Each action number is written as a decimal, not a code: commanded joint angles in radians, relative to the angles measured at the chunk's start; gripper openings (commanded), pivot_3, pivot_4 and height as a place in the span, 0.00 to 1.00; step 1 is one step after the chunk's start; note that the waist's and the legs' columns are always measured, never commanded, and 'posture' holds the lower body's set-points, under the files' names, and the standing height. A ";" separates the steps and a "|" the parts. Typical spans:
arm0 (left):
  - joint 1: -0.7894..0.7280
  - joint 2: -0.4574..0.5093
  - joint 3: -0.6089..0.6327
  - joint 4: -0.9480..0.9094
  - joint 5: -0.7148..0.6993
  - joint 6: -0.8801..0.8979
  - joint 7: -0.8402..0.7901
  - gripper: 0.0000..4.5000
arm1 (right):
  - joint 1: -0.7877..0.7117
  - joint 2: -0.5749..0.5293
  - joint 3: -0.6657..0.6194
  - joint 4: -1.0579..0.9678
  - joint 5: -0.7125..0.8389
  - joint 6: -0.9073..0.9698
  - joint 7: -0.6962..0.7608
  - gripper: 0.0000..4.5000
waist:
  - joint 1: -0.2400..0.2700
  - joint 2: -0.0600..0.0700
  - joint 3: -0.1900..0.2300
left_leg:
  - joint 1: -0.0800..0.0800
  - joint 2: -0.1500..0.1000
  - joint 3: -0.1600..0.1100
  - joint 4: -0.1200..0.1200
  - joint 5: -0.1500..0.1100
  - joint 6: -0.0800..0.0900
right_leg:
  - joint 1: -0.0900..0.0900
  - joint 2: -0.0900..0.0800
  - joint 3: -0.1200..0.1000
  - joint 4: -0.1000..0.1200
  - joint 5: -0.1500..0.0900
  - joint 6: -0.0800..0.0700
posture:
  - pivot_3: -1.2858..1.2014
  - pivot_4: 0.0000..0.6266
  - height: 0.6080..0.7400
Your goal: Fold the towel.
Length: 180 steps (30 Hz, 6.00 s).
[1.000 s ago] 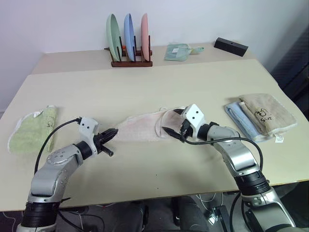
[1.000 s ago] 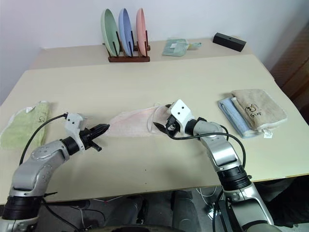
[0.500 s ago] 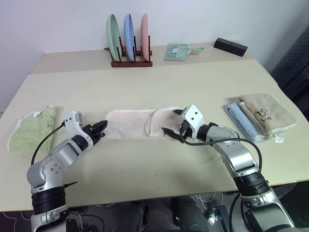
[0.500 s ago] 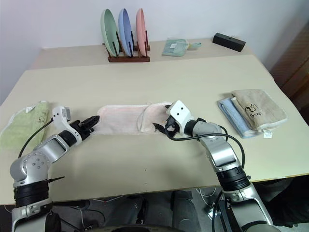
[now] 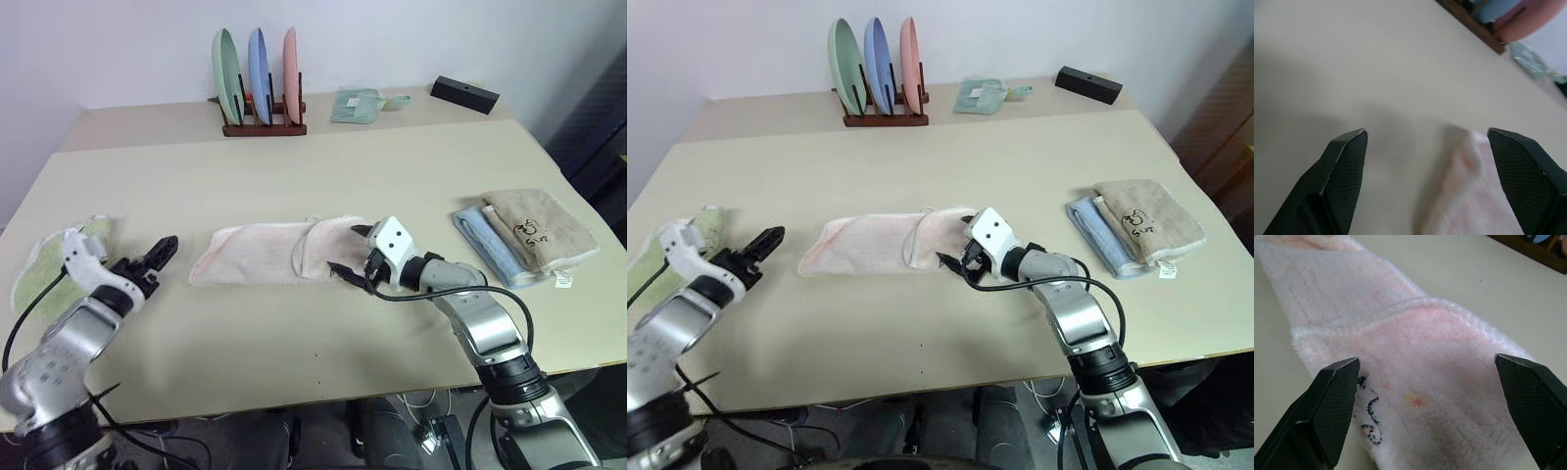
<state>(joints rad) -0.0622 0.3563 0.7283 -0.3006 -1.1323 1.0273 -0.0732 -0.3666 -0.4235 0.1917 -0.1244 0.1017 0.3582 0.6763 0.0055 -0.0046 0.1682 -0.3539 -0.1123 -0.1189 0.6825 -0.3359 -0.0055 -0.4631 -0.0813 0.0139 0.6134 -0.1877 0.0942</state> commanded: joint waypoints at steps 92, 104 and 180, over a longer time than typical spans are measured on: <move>-0.262 0.181 -0.601 -0.016 0.522 -0.352 -0.408 0.00 | -0.160 -0.015 -0.083 -0.060 0.092 0.049 0.022 0.01 | 0.007 -0.003 -0.001 | -0.001 0.002 0.001 -0.001 0.001 -0.001 | -0.001 0.002 0.000 -0.001 0.001 -0.001 | 0.52 0.24 0.92; -0.286 0.083 -0.783 0.236 0.713 -0.466 -0.464 0.00 | -0.169 0.181 0.112 0.222 0.020 0.073 -0.005 0.01 | 0.004 -0.003 -0.002 | -0.001 0.001 0.001 -0.001 0.001 -0.001 | -0.001 0.002 0.000 0.000 0.001 -0.001 | 0.52 0.24 0.92; -0.228 -0.274 0.117 0.133 0.298 -0.727 0.480 0.59 | -0.075 -0.057 0.031 -0.017 -0.009 -0.081 0.088 1.00 | 0.030 -0.011 -0.003 | 0.001 0.003 0.002 0.002 -0.001 -0.002 | 0.001 0.003 -0.001 -0.002 0.002 -0.001 | 0.52 0.24 0.92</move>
<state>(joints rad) -0.2992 0.0734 0.8429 -0.1214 -0.8214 0.3227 0.4024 -0.4310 -0.4864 0.2237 -0.1260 0.0969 0.3012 0.7623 0.0357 -0.0158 0.1651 -0.3534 -0.1086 -0.1165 0.6847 -0.3372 -0.0080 -0.4624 -0.0777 0.0124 0.6116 -0.1854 0.0931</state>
